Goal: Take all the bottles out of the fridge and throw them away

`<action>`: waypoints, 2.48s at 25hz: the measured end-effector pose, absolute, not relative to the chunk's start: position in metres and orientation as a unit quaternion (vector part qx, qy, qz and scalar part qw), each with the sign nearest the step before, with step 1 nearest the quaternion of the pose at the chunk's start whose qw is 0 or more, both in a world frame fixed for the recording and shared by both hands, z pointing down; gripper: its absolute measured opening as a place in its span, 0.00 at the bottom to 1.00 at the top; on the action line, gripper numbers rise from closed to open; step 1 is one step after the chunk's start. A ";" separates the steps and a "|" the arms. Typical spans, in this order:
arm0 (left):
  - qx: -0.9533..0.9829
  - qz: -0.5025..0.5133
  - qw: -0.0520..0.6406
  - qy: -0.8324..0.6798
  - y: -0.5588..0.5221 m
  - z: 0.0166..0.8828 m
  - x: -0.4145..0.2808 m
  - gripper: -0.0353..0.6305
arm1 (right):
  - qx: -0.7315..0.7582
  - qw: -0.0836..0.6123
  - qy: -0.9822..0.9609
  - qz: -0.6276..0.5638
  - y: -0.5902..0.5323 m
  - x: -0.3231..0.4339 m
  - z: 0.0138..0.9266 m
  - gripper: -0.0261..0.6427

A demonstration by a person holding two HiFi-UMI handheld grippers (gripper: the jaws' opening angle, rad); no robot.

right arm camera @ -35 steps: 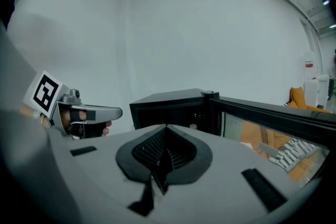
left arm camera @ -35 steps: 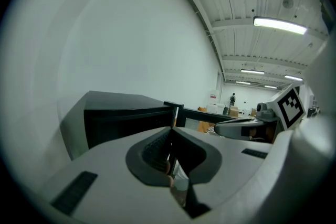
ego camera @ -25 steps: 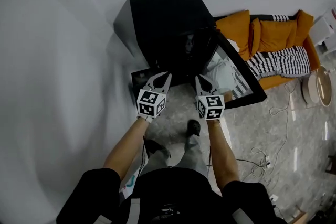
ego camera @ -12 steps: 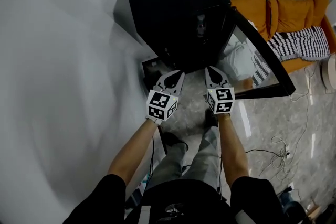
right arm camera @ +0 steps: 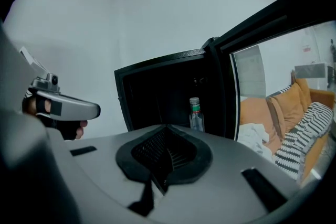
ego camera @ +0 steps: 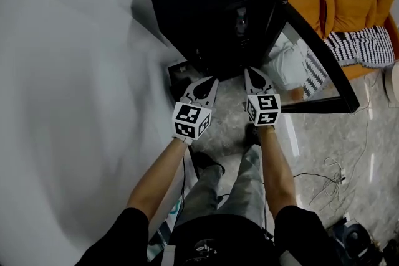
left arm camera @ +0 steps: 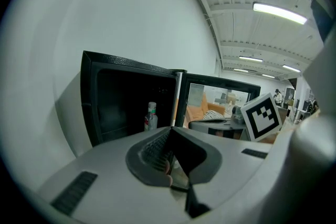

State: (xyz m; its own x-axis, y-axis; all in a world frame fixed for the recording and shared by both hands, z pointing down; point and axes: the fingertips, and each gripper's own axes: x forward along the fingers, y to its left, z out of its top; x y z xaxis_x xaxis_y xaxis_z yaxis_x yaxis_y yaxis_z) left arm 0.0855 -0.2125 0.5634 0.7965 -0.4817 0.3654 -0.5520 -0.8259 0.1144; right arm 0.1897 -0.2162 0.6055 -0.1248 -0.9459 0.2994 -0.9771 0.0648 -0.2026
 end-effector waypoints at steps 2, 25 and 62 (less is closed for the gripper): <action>0.941 0.159 0.111 -0.278 -0.219 0.564 0.088 0.06 | 0.663 0.040 -0.726 0.178 -0.224 0.192 0.608 0.05; 0.945 0.107 0.074 -0.300 -0.313 0.649 0.094 0.06 | 0.728 0.026 -0.673 0.125 -0.397 0.250 0.702 0.51; 0.937 0.101 0.087 -0.324 -0.334 0.662 0.081 0.06 | 0.729 0.055 -0.675 0.100 -0.414 0.245 0.711 0.49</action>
State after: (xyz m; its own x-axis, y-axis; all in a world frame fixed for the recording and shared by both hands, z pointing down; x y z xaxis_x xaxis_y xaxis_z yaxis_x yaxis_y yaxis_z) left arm 0.0810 -0.3336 0.6625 0.7694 -0.5893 0.2462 -0.6246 -0.7750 0.0968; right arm 0.2451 -0.4140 0.7112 0.0695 -0.9729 0.2204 -0.9950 -0.0834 -0.0543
